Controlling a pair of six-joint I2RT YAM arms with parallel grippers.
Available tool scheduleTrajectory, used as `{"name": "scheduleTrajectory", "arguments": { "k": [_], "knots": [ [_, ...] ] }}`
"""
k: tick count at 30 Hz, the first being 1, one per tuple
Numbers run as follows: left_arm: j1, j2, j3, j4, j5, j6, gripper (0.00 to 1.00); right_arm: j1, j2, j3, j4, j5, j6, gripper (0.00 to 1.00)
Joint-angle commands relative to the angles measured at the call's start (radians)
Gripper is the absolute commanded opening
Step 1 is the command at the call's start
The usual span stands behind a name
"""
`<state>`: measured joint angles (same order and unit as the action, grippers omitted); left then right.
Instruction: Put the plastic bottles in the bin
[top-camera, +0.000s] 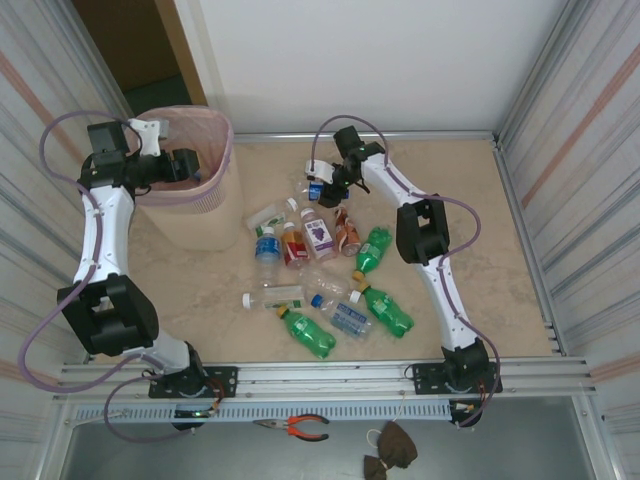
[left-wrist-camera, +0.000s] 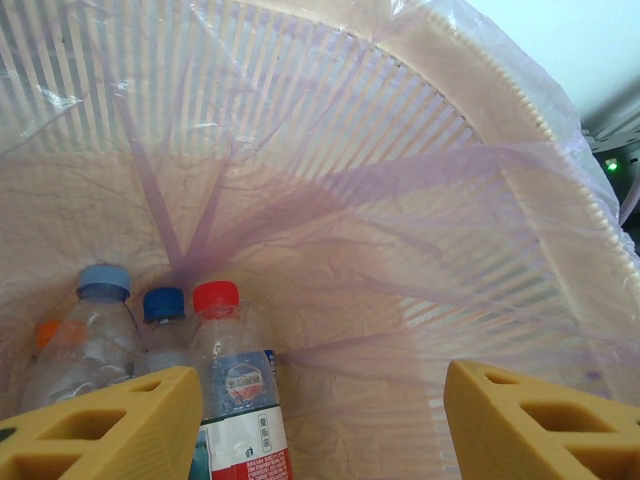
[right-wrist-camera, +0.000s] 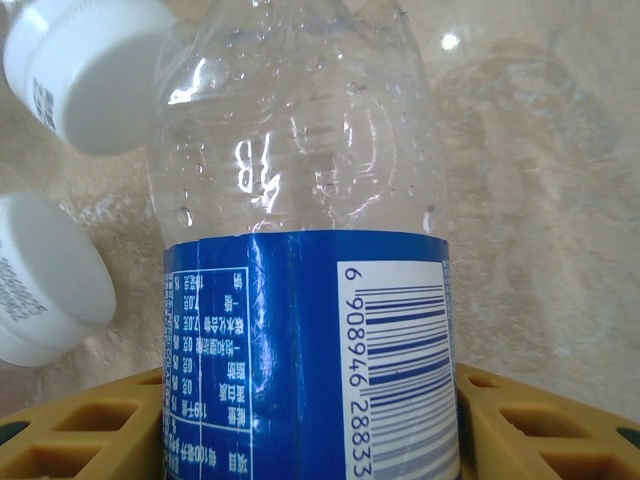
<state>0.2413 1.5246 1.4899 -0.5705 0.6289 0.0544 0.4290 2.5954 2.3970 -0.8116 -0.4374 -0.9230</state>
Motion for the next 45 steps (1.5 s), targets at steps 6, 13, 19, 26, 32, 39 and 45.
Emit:
{"name": "scheduleTrajectory", "arguments": {
  "k": [6,13,19,26,32,39,45],
  "knots": [
    [0.007,-0.041,-0.019,0.04,0.026,-0.01,0.66,-0.001,-0.234,-0.049,0.055,0.034,0.185,0.48],
    [0.005,-0.119,-0.047,0.129,0.042,-0.058,0.66,0.0,-0.465,-0.271,0.203,0.016,0.499,0.48],
    [-0.014,-0.178,-0.055,0.216,0.081,-0.16,0.67,0.009,-0.71,-0.595,0.439,-0.095,0.784,0.48],
    [-0.156,-0.233,-0.022,0.235,0.102,-0.257,0.69,0.051,-0.94,-0.906,0.687,-0.214,0.994,0.47],
    [-0.349,-0.28,-0.037,0.297,0.074,-0.358,0.72,0.103,-1.071,-1.06,0.818,-0.203,1.062,0.44],
    [-0.621,-0.311,-0.054,0.333,-0.094,-0.394,0.8,0.157,-1.186,-1.175,0.931,-0.16,1.066,0.42],
    [-0.771,-0.339,-0.084,0.355,-0.242,-0.407,0.85,0.171,-1.255,-1.235,1.03,-0.128,1.12,0.41]
  ]
}}
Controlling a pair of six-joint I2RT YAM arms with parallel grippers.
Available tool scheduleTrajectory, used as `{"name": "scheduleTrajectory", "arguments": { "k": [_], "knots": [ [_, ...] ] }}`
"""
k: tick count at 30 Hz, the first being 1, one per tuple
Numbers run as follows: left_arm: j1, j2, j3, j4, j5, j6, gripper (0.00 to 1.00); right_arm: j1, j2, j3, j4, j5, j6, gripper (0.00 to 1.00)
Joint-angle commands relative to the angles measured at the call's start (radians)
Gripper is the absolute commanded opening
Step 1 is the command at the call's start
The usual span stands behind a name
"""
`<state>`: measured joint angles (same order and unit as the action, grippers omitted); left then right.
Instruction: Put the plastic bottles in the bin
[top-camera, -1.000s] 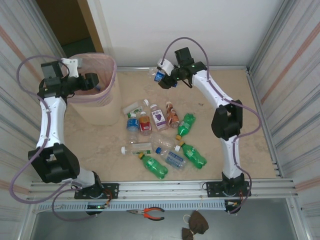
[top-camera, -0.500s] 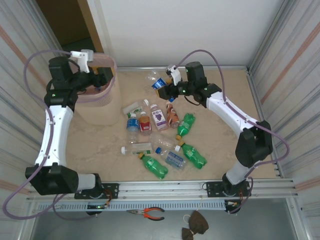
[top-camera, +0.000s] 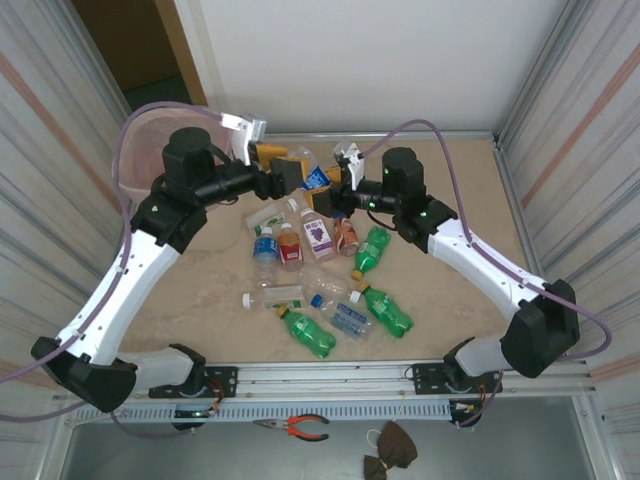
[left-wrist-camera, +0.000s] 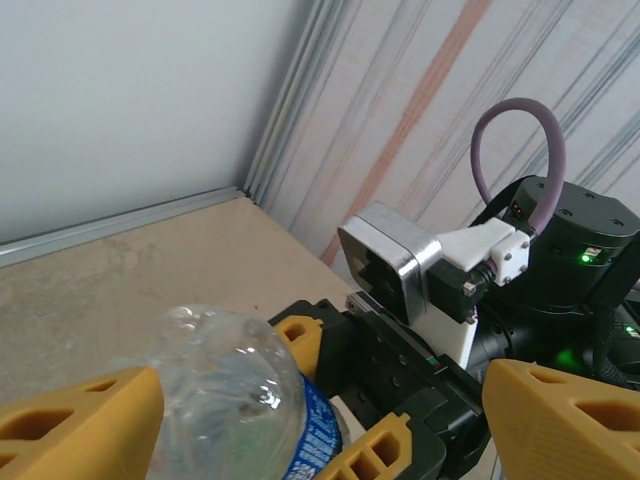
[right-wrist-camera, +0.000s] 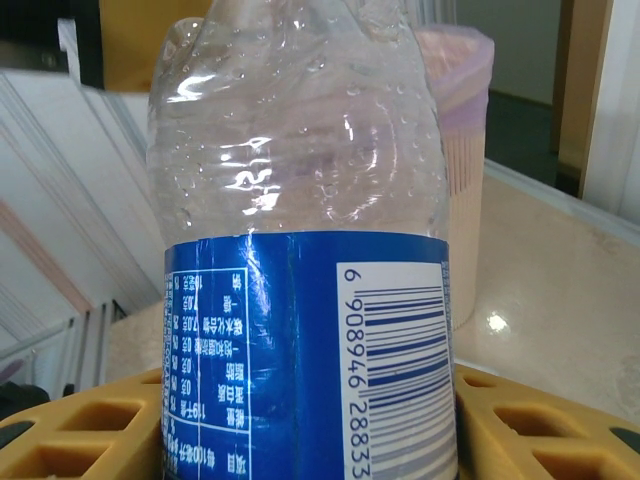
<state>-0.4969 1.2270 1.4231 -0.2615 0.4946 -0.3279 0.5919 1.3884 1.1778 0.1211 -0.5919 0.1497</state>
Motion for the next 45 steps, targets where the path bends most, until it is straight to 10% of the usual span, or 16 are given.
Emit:
{"name": "scheduleTrajectory", "arguments": {
  "k": [1,14,30,45],
  "knots": [
    [-0.048,-0.047,-0.025,0.055,-0.125,-0.029,0.86,0.009,-0.06,-0.022,0.112,0.029,0.06,0.41],
    [-0.1,0.017,-0.017,0.143,-0.06,-0.069,0.88,0.025,-0.151,-0.043,0.211,-0.014,0.136,0.42],
    [-0.109,-0.125,-0.102,0.197,-0.248,-0.09,0.87,0.061,-0.202,-0.016,0.073,0.176,0.064,0.41],
    [-0.137,0.022,-0.024,0.28,0.013,-0.119,0.78,0.077,-0.212,-0.004,0.149,0.065,0.1,0.43]
  ]
}}
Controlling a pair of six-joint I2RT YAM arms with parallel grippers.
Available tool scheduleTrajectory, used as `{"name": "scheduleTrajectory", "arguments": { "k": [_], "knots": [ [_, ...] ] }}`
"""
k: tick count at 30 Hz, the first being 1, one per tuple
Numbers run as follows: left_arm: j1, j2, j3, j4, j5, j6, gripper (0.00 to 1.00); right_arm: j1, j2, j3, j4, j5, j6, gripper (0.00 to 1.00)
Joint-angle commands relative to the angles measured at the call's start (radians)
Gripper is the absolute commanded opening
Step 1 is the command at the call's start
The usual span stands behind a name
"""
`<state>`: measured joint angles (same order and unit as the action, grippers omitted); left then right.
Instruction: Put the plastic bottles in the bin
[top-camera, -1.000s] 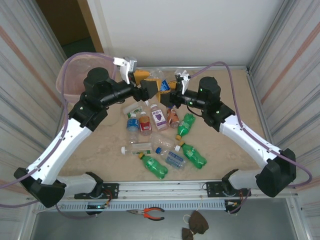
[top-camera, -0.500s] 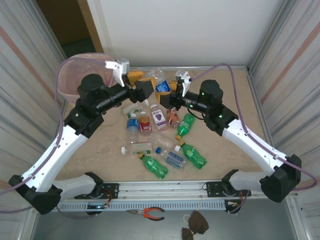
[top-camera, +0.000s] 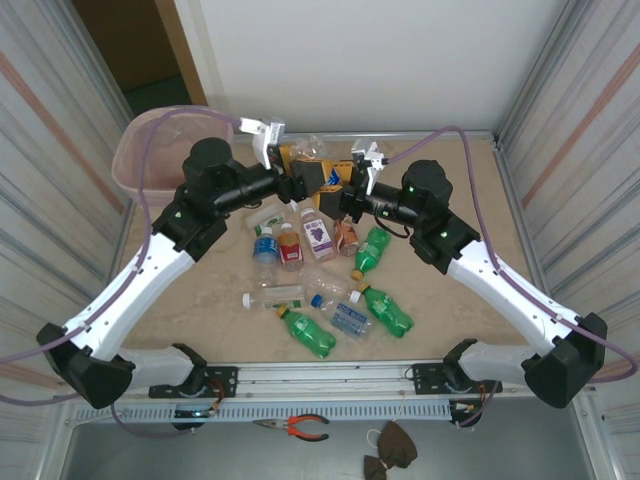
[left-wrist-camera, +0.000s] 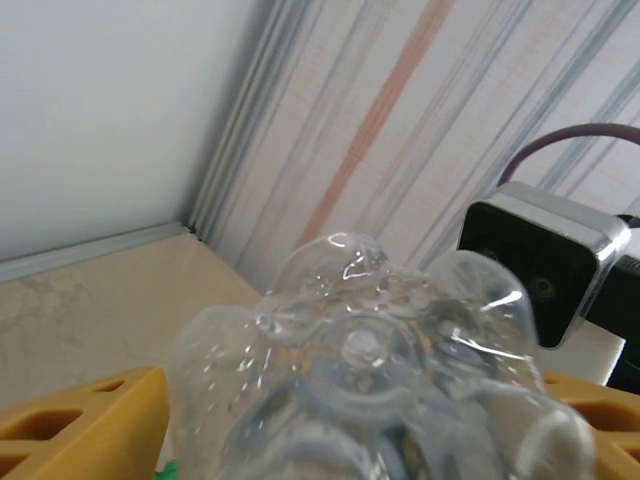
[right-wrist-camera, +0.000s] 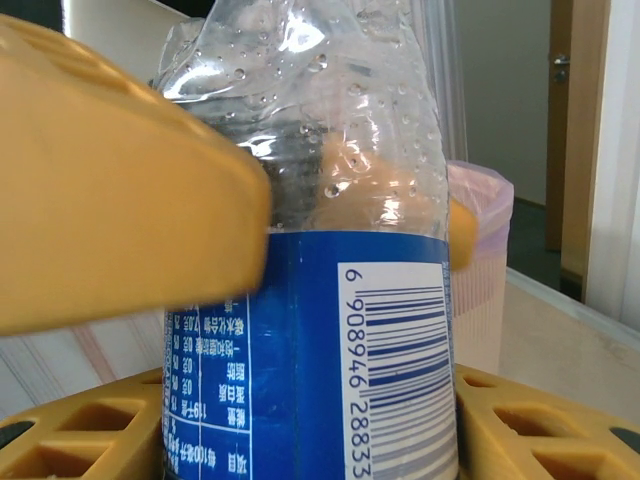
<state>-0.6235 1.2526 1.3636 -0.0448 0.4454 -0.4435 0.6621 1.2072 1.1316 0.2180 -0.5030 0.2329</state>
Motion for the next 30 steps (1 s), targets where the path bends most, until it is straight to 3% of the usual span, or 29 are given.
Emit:
{"name": "scheduleTrajectory", "arguments": {
  "k": [1,20,30],
  "knots": [
    [-0.01,-0.005,0.031,0.071,0.063,-0.003,0.76,0.008,-0.032,0.045,0.053,-0.026,0.017,0.43],
    [-0.012,-0.015,0.023,0.072,0.026,0.024,0.54,0.007,-0.018,0.055,0.05,-0.025,0.022,0.45],
    [0.019,-0.028,0.091,-0.081,-0.042,0.133,0.54,0.011,-0.072,0.029,-0.05,-0.012,-0.004,0.73]
  ]
}}
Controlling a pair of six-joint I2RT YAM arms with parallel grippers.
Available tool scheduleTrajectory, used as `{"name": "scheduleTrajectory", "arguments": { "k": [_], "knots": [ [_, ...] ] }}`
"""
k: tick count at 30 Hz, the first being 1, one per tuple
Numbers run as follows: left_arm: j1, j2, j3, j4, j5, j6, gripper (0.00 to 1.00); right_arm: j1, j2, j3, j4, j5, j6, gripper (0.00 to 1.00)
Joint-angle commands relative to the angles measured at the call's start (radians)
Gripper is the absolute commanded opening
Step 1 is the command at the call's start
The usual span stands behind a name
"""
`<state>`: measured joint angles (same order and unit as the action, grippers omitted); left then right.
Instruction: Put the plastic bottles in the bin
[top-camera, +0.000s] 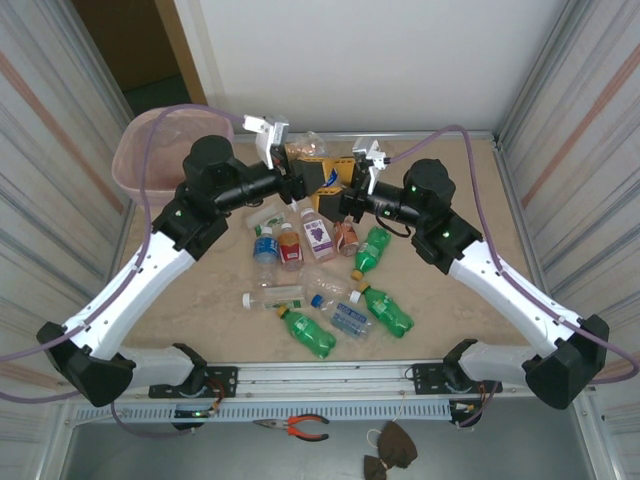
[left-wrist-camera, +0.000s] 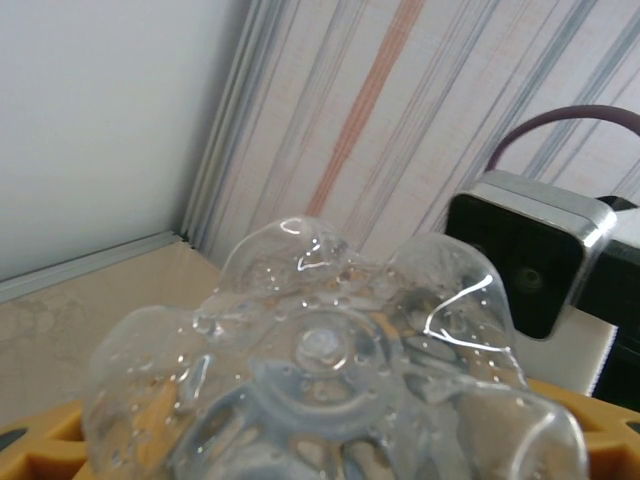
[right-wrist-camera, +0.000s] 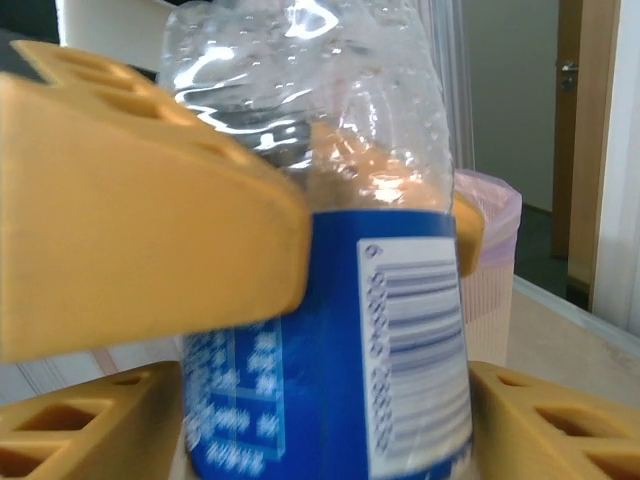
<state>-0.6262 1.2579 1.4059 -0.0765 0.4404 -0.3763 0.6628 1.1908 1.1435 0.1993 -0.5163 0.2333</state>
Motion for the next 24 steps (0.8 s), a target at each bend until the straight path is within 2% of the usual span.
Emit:
{"name": "scheduleTrajectory", "arguments": {
  "k": [1,6,12,16,24],
  "knots": [
    [0.035,-0.036,0.056,-0.064,-0.038,0.075,0.54,0.012,-0.065,0.012,-0.047,0.005,-0.012,0.75],
    [0.128,-0.04,0.107,-0.168,-0.039,0.147,0.54,0.014,-0.123,-0.011,-0.113,0.041,-0.045,0.77],
    [0.286,-0.024,0.198,-0.309,-0.059,0.261,0.55,0.014,-0.167,-0.023,-0.166,0.08,-0.08,0.78],
    [0.405,0.017,0.263,-0.379,-0.069,0.325,0.55,0.015,-0.174,-0.022,-0.173,0.086,-0.088,0.78],
    [0.566,0.127,0.365,-0.469,-0.115,0.427,0.55,0.015,-0.168,-0.018,-0.177,0.089,-0.087,0.78]
  ]
}}
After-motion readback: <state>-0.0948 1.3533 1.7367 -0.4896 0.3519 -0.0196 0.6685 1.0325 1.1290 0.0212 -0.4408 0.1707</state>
